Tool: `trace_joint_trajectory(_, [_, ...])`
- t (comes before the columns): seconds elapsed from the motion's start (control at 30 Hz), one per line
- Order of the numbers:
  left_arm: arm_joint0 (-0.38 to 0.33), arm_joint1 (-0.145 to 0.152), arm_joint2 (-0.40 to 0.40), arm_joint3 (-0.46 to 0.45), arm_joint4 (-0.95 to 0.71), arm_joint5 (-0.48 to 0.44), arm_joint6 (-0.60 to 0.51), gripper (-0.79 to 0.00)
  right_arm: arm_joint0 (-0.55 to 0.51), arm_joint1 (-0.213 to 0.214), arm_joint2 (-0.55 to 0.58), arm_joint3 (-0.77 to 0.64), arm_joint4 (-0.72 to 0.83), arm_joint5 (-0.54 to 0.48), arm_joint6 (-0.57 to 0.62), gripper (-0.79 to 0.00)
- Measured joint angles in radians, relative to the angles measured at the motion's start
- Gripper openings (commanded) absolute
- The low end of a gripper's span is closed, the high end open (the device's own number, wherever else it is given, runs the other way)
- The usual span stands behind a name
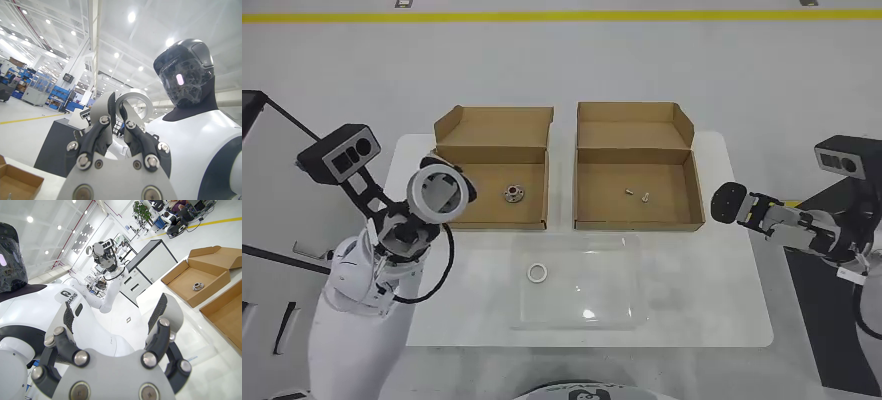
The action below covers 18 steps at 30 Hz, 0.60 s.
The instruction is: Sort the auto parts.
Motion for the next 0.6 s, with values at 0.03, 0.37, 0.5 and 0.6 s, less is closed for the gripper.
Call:
trace_joint_trajectory(0.03, [-0.002, 0.000, 0.002, 0.001, 0.018, 0.008, 0.006, -0.785, 0.000, 0.000, 0.000, 0.000, 0.000, 0.000, 0.000, 0.000])
trace_joint_trajectory(0.37, [-0.018, -0.008, 0.052, -0.004, 0.122, 0.036, 0.082, -0.785, 0.000, 0.000, 0.000, 0.000, 0.000, 0.000, 0.000, 0.000])
trace_joint_trajectory(0.5, [-0.026, -0.010, 0.065, -0.003, 0.044, -0.008, 0.116, -0.785, 0.000, 0.000, 0.000, 0.000, 0.000, 0.000, 0.000, 0.000])
trace_joint_trajectory(0.6, [-0.031, -0.011, 0.063, 0.000, 0.001, -0.036, 0.123, -0.785, 0.000, 0.000, 0.000, 0.000, 0.000, 0.000, 0.000, 0.000])
